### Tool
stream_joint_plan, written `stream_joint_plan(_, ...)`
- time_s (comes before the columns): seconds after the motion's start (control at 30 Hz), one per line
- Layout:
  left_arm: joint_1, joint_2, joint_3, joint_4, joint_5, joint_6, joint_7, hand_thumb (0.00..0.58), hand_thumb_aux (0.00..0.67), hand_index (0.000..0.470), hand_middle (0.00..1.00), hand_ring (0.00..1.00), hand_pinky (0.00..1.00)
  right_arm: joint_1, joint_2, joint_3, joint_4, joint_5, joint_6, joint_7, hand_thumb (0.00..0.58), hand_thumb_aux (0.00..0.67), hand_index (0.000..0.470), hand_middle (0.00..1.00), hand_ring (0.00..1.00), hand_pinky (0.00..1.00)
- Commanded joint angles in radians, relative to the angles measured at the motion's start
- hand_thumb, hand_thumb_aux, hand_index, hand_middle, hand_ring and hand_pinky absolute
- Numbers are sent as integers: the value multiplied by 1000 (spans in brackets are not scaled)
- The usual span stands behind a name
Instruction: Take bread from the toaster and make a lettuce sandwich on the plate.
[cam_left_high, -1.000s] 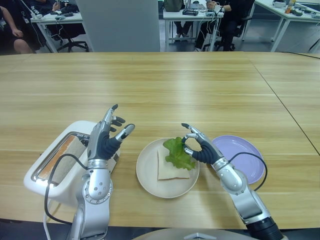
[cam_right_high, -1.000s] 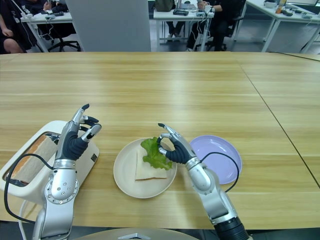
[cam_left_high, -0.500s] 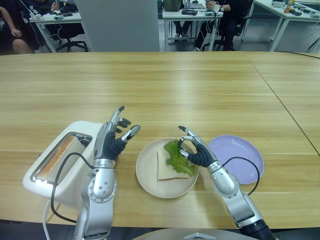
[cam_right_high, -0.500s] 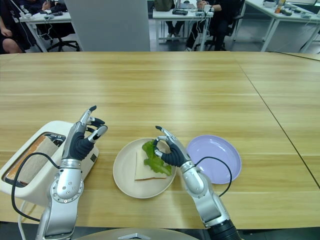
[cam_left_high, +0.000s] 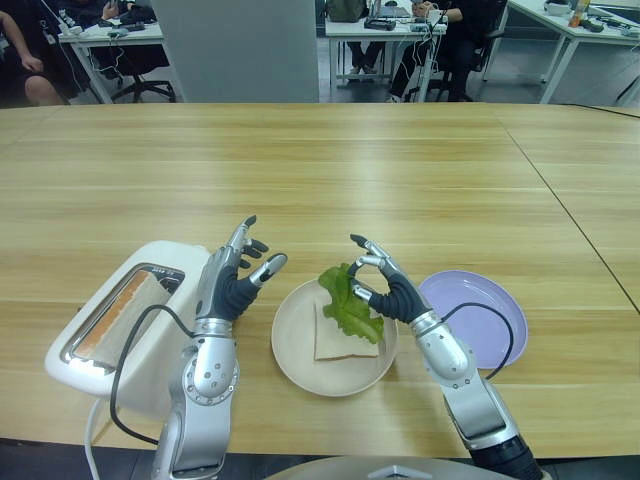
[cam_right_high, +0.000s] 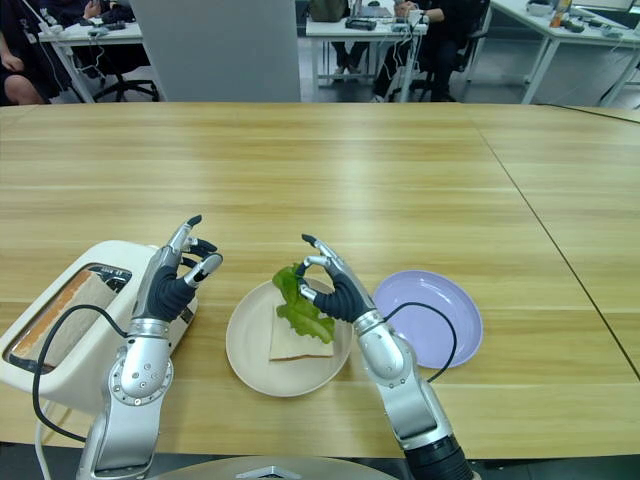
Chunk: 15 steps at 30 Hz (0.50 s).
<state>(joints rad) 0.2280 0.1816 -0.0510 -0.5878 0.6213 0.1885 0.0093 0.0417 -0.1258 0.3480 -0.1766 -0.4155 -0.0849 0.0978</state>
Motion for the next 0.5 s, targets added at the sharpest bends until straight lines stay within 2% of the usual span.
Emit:
stream_joint_plan(0.03,-5,4,-14,22,5,2,-13,0,0,0,412,412,412,-23,-21,-6,185,-29,-66,-70,580,670,460,0,0,0)
stream_joint_plan(0.27,-36,10,-40,53,1,-7,-29,0,0,0,408,408,408,-105,-87,49,570,-174,-137,-238,580,670,460,0,0,0)
stream_joint_plan(0.37,-48,12,-46,63,0,-10,-35,0,0,0,412,412,412,-113,-105,72,627,-222,-141,-286,580,670,460,0,0,0)
stream_joint_plan(0.5,-51,14,-52,68,-2,-12,-38,0,0,0,408,408,408,-123,-151,121,597,-361,-85,-357,580,670,460,0,0,0)
